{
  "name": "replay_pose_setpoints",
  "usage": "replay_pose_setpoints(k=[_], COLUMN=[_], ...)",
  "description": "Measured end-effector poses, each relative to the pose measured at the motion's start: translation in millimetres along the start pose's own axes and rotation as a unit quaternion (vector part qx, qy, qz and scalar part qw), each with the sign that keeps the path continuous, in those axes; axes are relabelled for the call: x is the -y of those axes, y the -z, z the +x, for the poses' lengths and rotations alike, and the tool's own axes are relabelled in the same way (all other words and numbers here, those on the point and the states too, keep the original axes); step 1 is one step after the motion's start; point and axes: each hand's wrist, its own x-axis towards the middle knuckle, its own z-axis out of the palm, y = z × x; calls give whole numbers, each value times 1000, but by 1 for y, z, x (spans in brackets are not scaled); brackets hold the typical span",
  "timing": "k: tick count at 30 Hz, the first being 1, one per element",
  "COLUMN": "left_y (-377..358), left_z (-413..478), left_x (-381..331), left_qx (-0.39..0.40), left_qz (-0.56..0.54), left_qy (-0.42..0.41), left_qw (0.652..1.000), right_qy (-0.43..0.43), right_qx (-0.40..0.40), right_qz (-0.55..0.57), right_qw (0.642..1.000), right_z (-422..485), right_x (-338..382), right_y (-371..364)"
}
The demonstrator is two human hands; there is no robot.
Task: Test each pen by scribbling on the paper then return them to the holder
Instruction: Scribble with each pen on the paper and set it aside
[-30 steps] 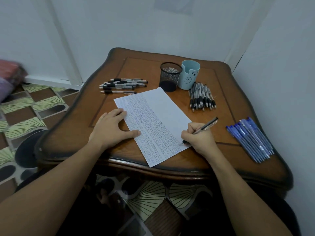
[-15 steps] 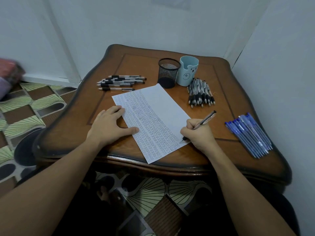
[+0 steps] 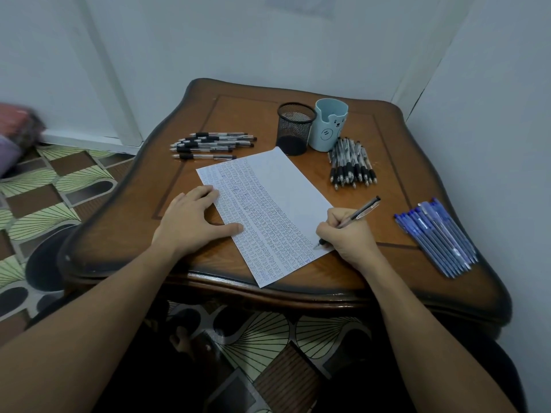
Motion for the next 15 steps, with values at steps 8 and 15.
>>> replay_pose_setpoints(k=[8, 15], left_y=[-2, -3], left_z=[1, 1], left_x=[3, 3], left_qx=[1, -8], left_qz=[6, 1], left_qy=[-1, -3], left_qw=[1000, 1000], right_qy=[1, 5], right_qx=[5, 5], right_qz=[-1, 8], right_qw=[1000, 1000], right_z=[1, 1], right_x=[0, 0], right_y=[0, 0])
